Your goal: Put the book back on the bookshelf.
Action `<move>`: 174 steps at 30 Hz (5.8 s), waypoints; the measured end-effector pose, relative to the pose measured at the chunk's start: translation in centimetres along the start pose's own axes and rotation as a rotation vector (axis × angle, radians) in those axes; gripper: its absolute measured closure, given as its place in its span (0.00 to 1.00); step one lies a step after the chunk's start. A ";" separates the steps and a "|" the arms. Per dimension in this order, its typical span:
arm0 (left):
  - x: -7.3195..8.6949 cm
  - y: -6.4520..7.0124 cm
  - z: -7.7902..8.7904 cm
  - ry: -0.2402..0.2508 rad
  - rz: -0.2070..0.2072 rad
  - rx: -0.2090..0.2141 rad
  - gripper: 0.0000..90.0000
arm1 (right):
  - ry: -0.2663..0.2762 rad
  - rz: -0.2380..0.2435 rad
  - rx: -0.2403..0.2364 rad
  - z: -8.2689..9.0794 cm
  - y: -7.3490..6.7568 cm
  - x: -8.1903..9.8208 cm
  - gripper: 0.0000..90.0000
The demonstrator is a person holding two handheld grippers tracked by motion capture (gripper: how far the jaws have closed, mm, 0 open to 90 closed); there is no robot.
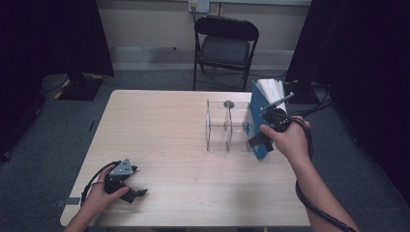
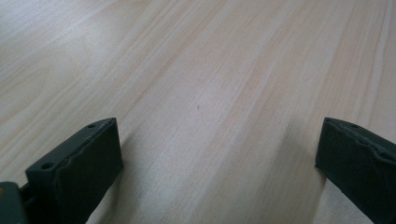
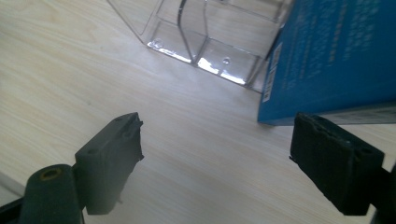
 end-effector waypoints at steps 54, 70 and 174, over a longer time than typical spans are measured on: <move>0.0 0.0 -0.1 0.010 0.002 -0.005 0.00 | -0.069 0.210 -0.152 -8.3 -7.2 -0.5 0.19; 0.0 0.0 -0.1 0.008 0.008 -0.007 0.00 | -0.095 0.266 -0.190 -10.8 -9.7 -0.6 0.19; 0.0 0.0 -0.2 0.008 0.009 -0.007 0.00 | 0.318 0.499 -0.193 -23.2 -15.9 5.6 0.12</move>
Point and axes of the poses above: each handheld gripper's, and its own axes: z roughly backward along the jaws, x roughly out of its underside, y roughly to its right, the point moved 1 cm from there along -z, roughly forward along the jaws, and after that the axes turned 7 degrees about -x, right-handed, at the moved point
